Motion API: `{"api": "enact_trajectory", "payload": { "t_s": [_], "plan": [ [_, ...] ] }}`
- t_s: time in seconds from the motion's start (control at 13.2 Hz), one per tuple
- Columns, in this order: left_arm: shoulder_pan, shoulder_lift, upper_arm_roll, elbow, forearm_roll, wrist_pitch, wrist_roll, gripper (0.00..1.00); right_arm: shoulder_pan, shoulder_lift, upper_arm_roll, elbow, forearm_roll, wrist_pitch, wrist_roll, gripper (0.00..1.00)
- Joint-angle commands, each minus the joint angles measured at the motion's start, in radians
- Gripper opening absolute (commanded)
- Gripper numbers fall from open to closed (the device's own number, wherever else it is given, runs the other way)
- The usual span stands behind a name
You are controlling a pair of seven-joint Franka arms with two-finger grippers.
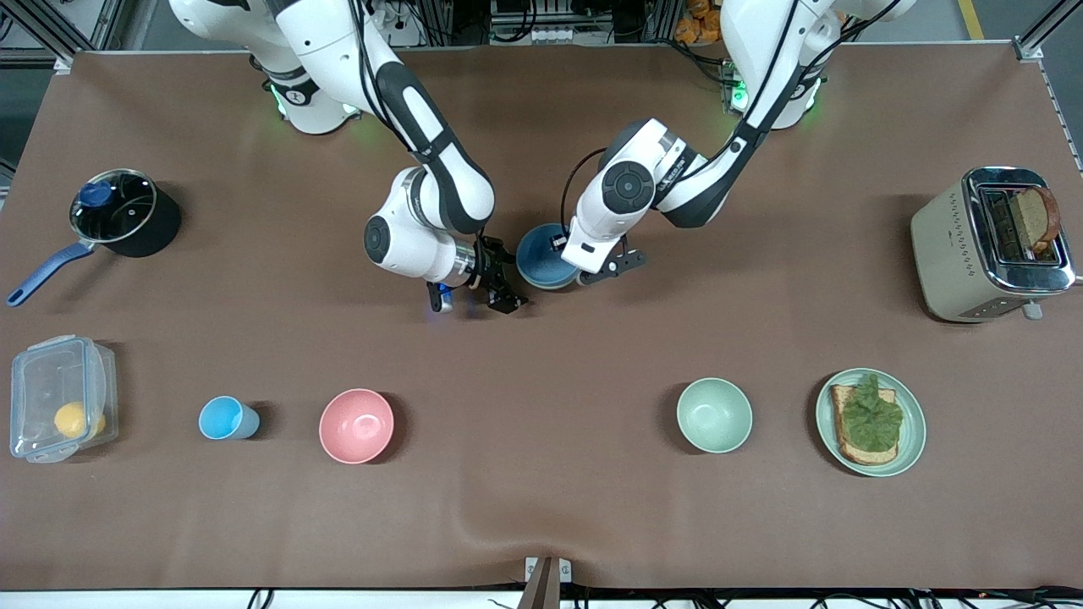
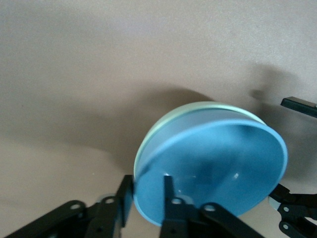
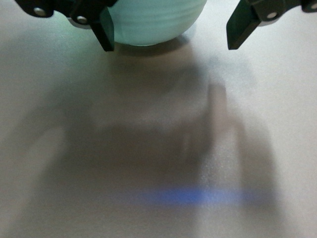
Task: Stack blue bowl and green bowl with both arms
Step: 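Lower the blue bowl into the green bowl with the left gripper, then open the left gripper off the blue bowl while the right gripper releases the green bowl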
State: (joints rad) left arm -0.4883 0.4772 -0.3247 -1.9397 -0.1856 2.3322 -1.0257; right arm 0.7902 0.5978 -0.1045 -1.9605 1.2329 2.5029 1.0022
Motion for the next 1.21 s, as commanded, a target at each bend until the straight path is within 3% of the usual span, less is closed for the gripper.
{"api": "enact_trajectory", "payload": {
  "t_s": [0.0, 0.23, 0.3, 0.83, 0.98, 1.13],
  "plan": [
    [0.000, 0.000, -0.002, -0.001, 0.014, 0.015, -0.033, 0.61, 0.001, 0.010, -0.001, 0.012, 0.025, 0.007, -0.023, 1.00],
    [0.005, -0.002, -0.002, 0.005, 0.014, 0.015, -0.045, 0.96, 0.001, 0.010, -0.001, 0.014, 0.025, 0.005, -0.023, 1.00],
    [0.005, -0.006, -0.002, 0.010, 0.014, 0.015, -0.045, 1.00, 0.001, 0.008, -0.001, 0.014, 0.025, 0.005, -0.023, 1.00],
    [0.071, -0.155, 0.009, 0.018, 0.020, -0.008, -0.045, 1.00, -0.006, -0.001, -0.003, 0.006, 0.019, -0.003, -0.045, 1.00],
    [0.117, -0.205, 0.012, 0.060, 0.050, -0.083, -0.040, 1.00, -0.012, -0.013, -0.007, 0.000, 0.004, -0.019, -0.048, 1.00],
    [0.178, -0.221, 0.007, 0.163, 0.153, -0.218, -0.033, 1.00, -0.029, -0.027, -0.009, -0.009, -0.047, -0.036, -0.051, 1.00]
  ]
}}
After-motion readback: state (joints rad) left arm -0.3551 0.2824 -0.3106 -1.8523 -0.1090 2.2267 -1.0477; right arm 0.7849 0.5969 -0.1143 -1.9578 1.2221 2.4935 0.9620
